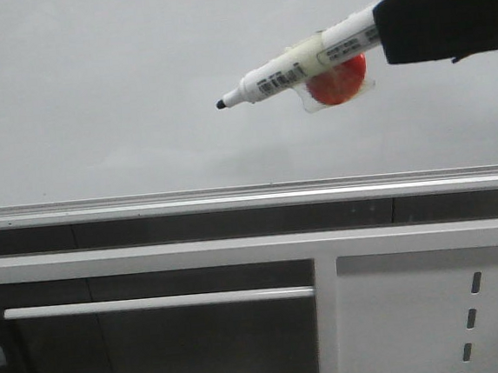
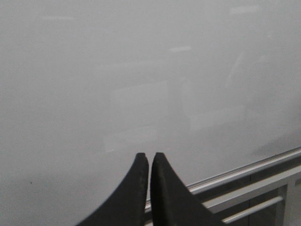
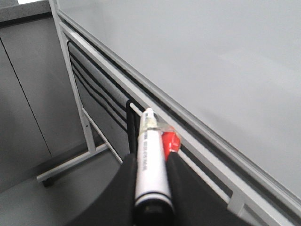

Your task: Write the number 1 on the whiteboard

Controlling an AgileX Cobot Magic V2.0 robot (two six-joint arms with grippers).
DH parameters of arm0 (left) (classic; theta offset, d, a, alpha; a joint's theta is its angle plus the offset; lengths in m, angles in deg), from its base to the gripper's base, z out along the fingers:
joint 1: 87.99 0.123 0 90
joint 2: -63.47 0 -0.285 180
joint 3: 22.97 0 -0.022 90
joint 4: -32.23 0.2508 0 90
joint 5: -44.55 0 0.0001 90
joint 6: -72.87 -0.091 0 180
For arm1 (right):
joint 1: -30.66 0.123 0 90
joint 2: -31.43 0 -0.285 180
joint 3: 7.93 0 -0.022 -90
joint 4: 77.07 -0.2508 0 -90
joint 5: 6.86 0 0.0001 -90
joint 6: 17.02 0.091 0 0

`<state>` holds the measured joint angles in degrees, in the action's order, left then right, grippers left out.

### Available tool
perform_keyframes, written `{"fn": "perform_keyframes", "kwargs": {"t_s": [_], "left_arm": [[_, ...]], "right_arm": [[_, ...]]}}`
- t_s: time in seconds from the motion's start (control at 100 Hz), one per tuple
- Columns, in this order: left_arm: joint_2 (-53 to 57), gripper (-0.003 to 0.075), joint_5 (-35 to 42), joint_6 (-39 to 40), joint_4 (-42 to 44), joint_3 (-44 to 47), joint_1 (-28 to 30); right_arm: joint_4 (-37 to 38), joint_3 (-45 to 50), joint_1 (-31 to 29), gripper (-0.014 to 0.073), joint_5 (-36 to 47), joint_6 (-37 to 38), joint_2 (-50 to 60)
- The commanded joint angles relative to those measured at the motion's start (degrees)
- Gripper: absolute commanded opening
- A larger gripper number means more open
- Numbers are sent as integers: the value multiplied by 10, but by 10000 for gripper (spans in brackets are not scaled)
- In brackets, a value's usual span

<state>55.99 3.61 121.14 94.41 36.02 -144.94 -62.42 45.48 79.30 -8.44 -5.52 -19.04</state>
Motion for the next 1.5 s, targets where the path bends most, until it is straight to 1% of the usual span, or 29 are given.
{"fn": "perform_keyframes", "kwargs": {"t_s": [0.0,0.18,0.25,0.47,0.65,0.8,0.86,0.99,1.06,1.17,1.31,1.42,1.49], "left_arm": [[5,-18,30,8,28,2,-1],[9,-18,36,49,28,34,-1],[9,-18,36,50,28,38,-1],[9,-18,34,50,29,38,-1],[9,-18,31,50,29,38,-1],[9,-18,31,50,29,38,-1],[9,-18,31,50,29,38,-1],[9,-18,31,50,29,38,-1],[9,-18,31,50,29,38,-1],[9,-18,31,50,28,38,-1],[9,-18,31,50,28,38,-1],[9,-18,31,50,27,38,-1],[9,-18,31,50,25,38,-1]], "right_arm": [[10,-12,-16,-50,65,-7,5],[12,0,-75,-50,141,-7,5],[13,1,-94,-50,172,-7,5],[13,1,-129,-50,199,-18,-22],[11,1,-130,-50,256,-19,-70],[-45,4,-130,-50,291,-71,-106],[-64,12,-130,-50,336,-97,-114],[-115,54,-130,-50,455,-129,-116],[-146,82,-130,-50,492,-134,-116],[-150,125,-130,-50,526,-135,-116],[-146,163,-130,-50,537,-135,-116],[-146,188,-130,-50,590,-137,-116],[-146,191,-130,-50,608,-138,-116]]}}
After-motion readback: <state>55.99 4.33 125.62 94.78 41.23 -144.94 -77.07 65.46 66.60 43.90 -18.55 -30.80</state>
